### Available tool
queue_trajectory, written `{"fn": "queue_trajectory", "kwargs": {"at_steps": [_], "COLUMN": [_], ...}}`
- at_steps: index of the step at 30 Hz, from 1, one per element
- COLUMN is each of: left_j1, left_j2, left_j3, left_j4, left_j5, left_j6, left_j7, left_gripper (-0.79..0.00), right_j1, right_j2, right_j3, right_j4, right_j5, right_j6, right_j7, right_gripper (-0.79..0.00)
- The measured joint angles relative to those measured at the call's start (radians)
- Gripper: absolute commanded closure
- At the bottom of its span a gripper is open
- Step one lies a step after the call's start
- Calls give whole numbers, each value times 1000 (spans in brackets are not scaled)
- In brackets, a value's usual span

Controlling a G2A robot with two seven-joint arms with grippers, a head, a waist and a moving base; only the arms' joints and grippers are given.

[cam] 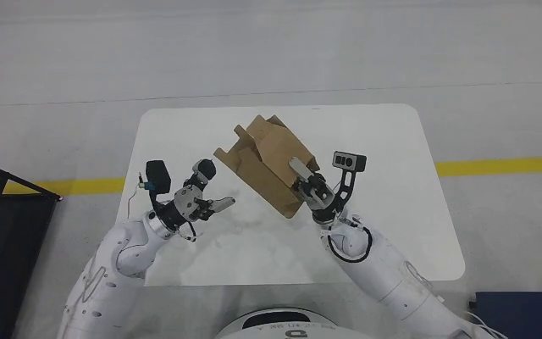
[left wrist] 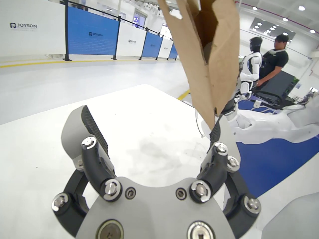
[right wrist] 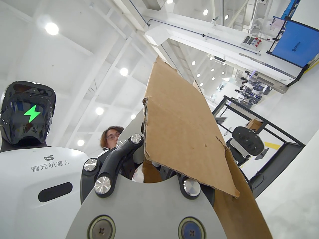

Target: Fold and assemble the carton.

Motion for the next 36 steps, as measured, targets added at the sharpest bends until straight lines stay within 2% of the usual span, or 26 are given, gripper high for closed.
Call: {"fn": "queue_trajectory", "kwargs": {"at_steps": [8,11,13,17,20,24,31,34,36], "left_j1": [-57,-78,-91,-109,-118,-126,-111,-91,-75], "left_j2": [-9,-11,-13,-21,-24,-27,-24,-20,-16], "left_j3": [74,90,96,123,137,140,100,60,25], "left_j4": [0,0,-2,-5,1,15,34,41,42], "left_j5": [-98,-99,-54,23,58,72,27,-17,-45], "left_j6": [-43,-34,4,95,109,121,109,104,109], "left_j7": [-38,-60,-75,-64,-48,-28,-2,15,20], "left_gripper": [-785,-785,-785,-785,-785,-785,-785,-785,-785], "right_j1": [-20,-25,-33,-28,-15,-9,-19,-29,-30], "right_j2": [-11,-15,-19,-18,-13,-10,-17,-20,-21], "right_j3": [8,13,0,-60,-84,-80,-35,-11,-11], "right_j4": [16,25,15,4,3,28,23,18,19], "right_j5": [28,8,16,152,289,423,638,764,780], "right_j6": [0,0,0,64,158,218,210,222,224], "right_j7": [68,79,95,214,350,500,599,636,638], "right_gripper": [0,0,0,0,0,0,0,0,0]}}
